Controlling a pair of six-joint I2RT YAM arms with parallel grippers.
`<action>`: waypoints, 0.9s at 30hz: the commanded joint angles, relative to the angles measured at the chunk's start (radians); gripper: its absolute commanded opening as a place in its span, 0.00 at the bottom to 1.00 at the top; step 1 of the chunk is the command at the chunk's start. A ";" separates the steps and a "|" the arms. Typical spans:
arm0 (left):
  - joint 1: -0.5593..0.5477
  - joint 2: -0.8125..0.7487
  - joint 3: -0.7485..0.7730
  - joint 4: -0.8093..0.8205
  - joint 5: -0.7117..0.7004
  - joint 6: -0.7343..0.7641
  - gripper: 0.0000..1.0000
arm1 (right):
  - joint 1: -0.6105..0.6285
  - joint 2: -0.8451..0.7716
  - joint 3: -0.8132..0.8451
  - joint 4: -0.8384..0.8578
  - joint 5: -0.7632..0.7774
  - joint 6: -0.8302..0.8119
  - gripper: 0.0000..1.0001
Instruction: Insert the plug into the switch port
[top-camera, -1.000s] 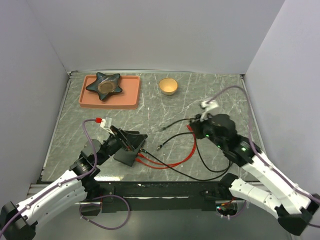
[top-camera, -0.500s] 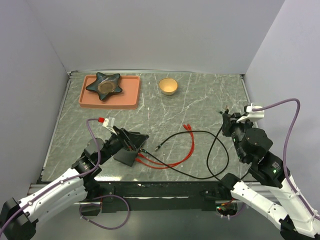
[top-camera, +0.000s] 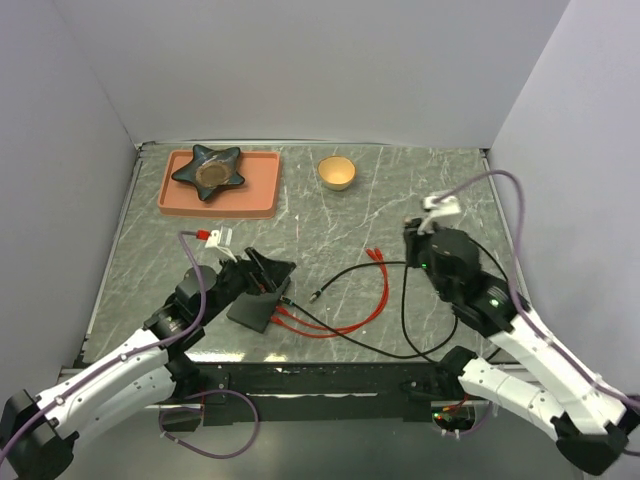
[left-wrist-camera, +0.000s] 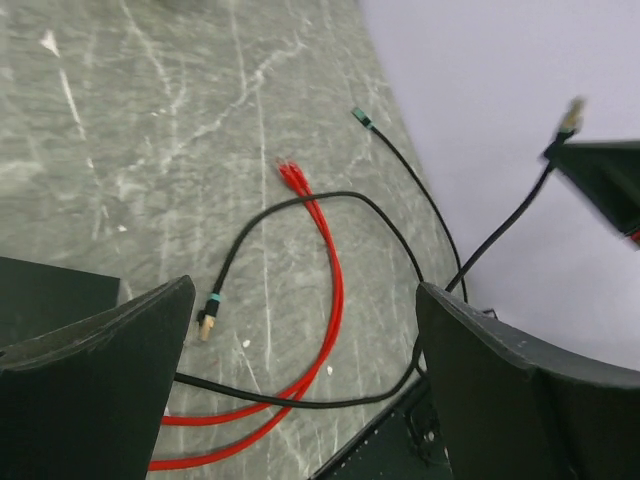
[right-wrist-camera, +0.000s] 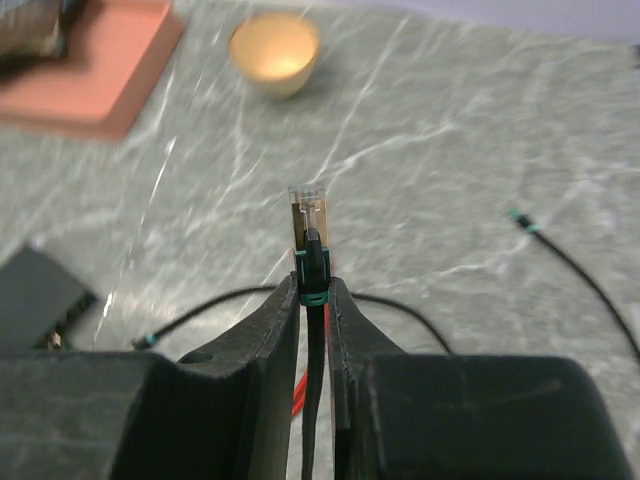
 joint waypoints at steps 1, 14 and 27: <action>-0.003 0.027 0.117 -0.170 -0.143 0.028 0.98 | 0.003 0.086 -0.049 0.127 -0.196 -0.027 0.00; 0.204 0.320 0.316 -0.438 0.066 0.047 0.96 | 0.055 0.482 -0.012 0.272 -0.467 -0.047 0.00; 0.530 0.370 0.158 -0.359 0.364 0.087 0.96 | 0.280 0.832 0.157 0.022 -0.449 -0.050 0.00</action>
